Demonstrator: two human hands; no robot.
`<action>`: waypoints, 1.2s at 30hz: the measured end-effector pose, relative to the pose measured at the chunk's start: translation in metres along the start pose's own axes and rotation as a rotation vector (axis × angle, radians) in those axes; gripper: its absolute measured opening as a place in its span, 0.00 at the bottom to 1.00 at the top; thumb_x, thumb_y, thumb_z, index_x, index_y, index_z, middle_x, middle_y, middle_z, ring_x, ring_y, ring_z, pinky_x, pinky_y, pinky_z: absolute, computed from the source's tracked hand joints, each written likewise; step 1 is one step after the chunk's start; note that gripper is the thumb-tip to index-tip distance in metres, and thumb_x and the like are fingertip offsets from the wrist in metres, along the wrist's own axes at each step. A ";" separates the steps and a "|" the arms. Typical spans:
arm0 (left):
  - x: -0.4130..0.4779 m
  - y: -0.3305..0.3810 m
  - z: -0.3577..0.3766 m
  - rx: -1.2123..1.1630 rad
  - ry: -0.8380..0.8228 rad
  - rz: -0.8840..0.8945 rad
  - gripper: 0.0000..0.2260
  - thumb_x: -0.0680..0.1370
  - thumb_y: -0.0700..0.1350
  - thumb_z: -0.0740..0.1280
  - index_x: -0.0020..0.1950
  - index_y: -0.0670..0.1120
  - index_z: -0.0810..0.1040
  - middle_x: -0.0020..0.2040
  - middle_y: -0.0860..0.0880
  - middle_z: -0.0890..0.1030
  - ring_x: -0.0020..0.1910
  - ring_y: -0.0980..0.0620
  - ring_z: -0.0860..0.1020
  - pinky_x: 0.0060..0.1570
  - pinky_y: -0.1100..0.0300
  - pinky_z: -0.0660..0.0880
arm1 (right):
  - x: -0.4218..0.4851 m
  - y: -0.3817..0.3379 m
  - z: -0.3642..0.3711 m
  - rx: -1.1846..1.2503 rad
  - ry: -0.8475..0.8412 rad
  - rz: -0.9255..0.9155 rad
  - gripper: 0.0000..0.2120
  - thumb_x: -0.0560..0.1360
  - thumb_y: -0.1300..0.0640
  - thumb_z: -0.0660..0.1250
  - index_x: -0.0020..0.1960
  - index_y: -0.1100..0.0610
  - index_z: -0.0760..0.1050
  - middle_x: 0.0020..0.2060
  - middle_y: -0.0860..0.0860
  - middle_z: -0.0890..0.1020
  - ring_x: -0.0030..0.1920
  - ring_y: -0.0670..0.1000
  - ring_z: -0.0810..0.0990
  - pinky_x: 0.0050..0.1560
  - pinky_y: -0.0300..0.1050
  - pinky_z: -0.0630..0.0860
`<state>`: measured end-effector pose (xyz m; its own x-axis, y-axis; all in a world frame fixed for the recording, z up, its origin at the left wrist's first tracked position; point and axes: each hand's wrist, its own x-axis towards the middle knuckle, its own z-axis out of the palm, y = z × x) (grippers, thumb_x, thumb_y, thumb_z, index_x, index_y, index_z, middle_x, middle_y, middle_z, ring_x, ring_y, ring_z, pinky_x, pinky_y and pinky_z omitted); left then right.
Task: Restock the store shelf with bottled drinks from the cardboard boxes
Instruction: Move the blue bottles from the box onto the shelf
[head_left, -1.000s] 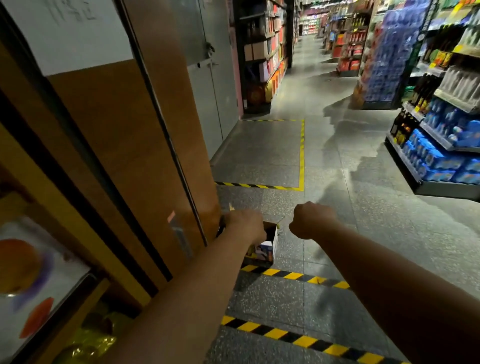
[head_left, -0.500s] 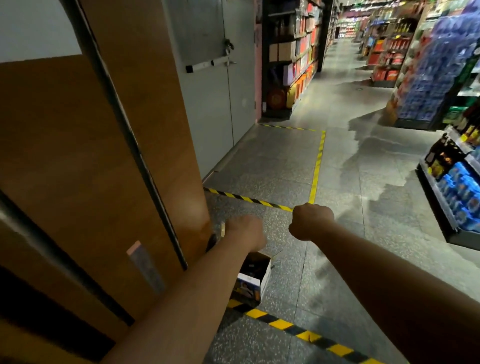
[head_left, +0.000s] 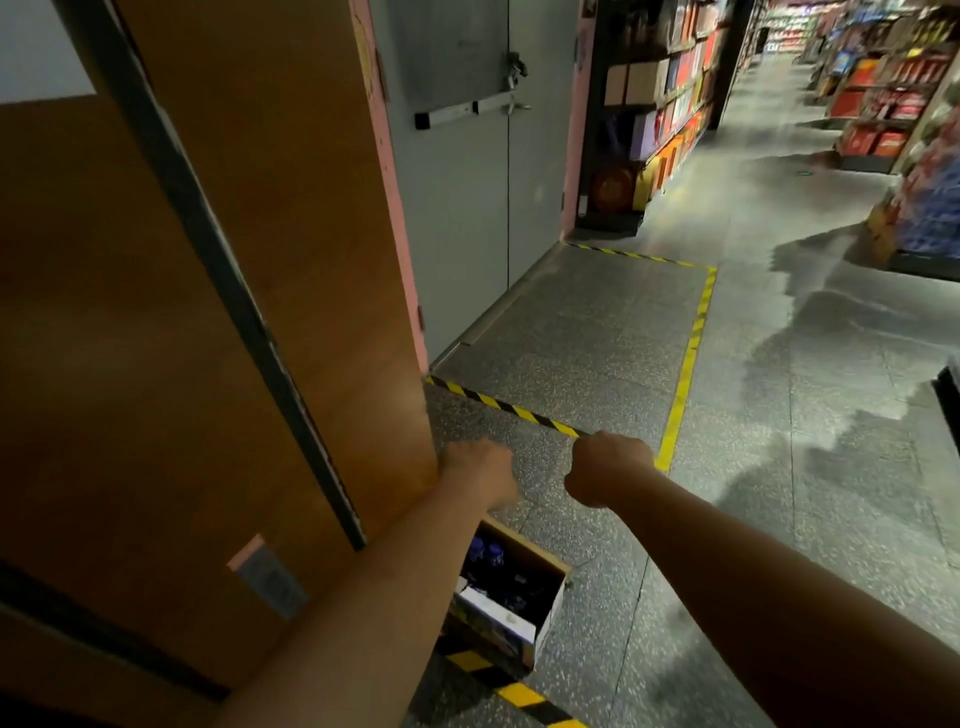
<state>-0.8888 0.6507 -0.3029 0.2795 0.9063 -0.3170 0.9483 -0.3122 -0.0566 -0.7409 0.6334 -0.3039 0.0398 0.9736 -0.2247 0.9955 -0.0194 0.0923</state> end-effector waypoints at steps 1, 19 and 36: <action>0.011 -0.003 -0.004 0.003 -0.006 -0.009 0.17 0.79 0.51 0.60 0.64 0.45 0.72 0.63 0.44 0.75 0.60 0.43 0.74 0.51 0.54 0.70 | 0.010 0.002 -0.006 0.009 -0.003 0.004 0.04 0.71 0.56 0.61 0.45 0.54 0.74 0.45 0.50 0.79 0.45 0.52 0.79 0.38 0.43 0.70; 0.172 0.043 -0.014 -0.203 -0.163 -0.331 0.13 0.80 0.45 0.59 0.63 0.47 0.74 0.60 0.45 0.76 0.57 0.45 0.74 0.50 0.54 0.70 | 0.204 0.085 -0.031 -0.058 -0.042 -0.282 0.13 0.76 0.54 0.61 0.58 0.56 0.75 0.48 0.51 0.79 0.49 0.51 0.80 0.52 0.48 0.79; 0.200 0.000 0.113 -0.493 -0.336 -0.609 0.08 0.81 0.48 0.59 0.49 0.46 0.75 0.45 0.43 0.77 0.46 0.44 0.77 0.41 0.52 0.69 | 0.288 0.003 0.100 -0.285 -0.296 -0.603 0.14 0.75 0.52 0.61 0.58 0.54 0.75 0.52 0.52 0.80 0.53 0.54 0.80 0.43 0.45 0.70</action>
<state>-0.8504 0.7999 -0.4736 -0.2858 0.7189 -0.6336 0.8978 0.4321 0.0854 -0.7177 0.8909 -0.4649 -0.4469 0.6934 -0.5653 0.7923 0.6002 0.1098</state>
